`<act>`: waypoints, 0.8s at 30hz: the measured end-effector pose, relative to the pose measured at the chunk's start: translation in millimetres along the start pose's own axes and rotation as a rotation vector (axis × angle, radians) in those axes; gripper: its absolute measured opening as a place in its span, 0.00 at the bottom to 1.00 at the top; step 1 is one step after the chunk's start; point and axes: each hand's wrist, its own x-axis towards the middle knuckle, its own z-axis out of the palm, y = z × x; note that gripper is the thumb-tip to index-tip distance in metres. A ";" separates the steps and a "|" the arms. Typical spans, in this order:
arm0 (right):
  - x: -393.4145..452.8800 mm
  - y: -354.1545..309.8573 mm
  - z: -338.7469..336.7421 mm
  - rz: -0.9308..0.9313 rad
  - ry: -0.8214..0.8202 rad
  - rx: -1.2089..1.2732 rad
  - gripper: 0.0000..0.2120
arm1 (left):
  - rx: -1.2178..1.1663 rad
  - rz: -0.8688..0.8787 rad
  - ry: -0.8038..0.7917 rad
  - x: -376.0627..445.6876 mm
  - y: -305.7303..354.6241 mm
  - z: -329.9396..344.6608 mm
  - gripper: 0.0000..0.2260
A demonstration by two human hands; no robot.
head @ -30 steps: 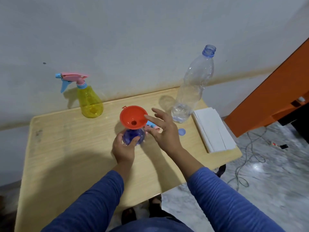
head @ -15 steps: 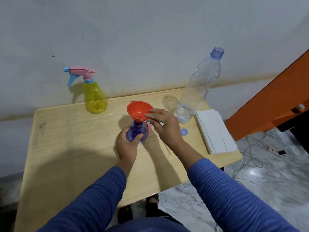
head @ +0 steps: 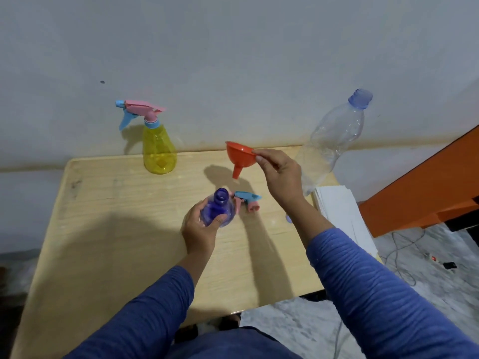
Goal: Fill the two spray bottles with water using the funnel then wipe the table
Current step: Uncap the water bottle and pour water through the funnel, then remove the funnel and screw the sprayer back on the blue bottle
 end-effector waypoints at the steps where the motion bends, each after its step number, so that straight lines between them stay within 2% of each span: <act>1: 4.9 5.3 -0.2 0.038 -0.001 -0.008 0.08 | 0.009 0.002 -0.006 -0.2 0.7 -0.4 0.24; 6: 13.2 45.7 12.6 0.283 -0.072 -0.037 0.08 | 0.120 -0.035 -0.034 0.5 8.6 -2.1 0.24; 10: 9.8 72.9 25.8 0.398 -0.089 -0.043 0.08 | 0.021 -0.089 -0.008 -4.1 14.3 -1.1 0.23; 20: 7.0 100.2 34.0 0.454 -0.085 -0.063 0.11 | 0.032 -0.076 0.000 -6.8 20.0 -0.6 0.24; 24: -2.4 99.7 34.3 0.510 -0.112 -0.019 0.20 | 0.043 -0.071 -0.008 -6.4 20.7 -0.6 0.24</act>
